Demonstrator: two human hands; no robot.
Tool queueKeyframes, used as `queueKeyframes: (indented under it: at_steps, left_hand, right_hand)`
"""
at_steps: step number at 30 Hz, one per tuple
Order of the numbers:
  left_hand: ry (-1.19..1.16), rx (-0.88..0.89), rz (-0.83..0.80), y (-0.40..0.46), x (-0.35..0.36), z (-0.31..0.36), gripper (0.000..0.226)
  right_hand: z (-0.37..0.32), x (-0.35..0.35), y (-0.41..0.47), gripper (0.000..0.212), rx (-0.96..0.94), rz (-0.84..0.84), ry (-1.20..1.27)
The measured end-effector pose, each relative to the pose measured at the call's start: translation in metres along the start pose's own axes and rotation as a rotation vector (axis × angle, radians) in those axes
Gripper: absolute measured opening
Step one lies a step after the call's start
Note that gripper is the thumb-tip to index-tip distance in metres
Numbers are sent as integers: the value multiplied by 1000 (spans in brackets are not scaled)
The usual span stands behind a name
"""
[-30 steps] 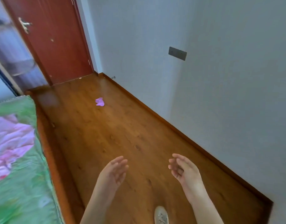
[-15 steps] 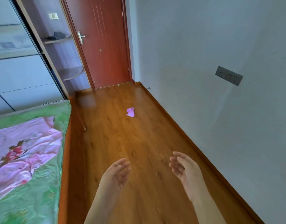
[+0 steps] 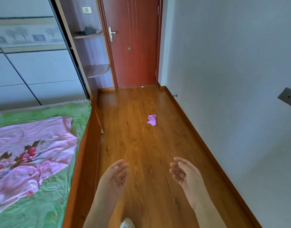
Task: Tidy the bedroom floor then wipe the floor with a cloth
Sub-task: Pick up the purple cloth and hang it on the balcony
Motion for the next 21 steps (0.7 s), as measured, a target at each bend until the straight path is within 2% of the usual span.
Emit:
queueKeyframes:
  at_steps: [5,12,21]
  left_hand:
    - [-3,76,-56,83,18,80,24]
    - [36,234,-160,185,23,200,25]
    - [60,240,-175,295,43,269,27]
  right_hand:
    - [-33,78,80,19,-59,-31,-15]
    - [-91,181,173,20,-136,-122,102]
    - [-123,258,273,21,-136,-145,144]
Point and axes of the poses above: each hand's wrist, its own y-axis towards the middle knuckle, its own x-axis out of the palm, z = x × y, the point moved 8 cm from there along y, towards the middle knuckle, and after that the axes turned 2 degrees about z, right-handed, at the moved point
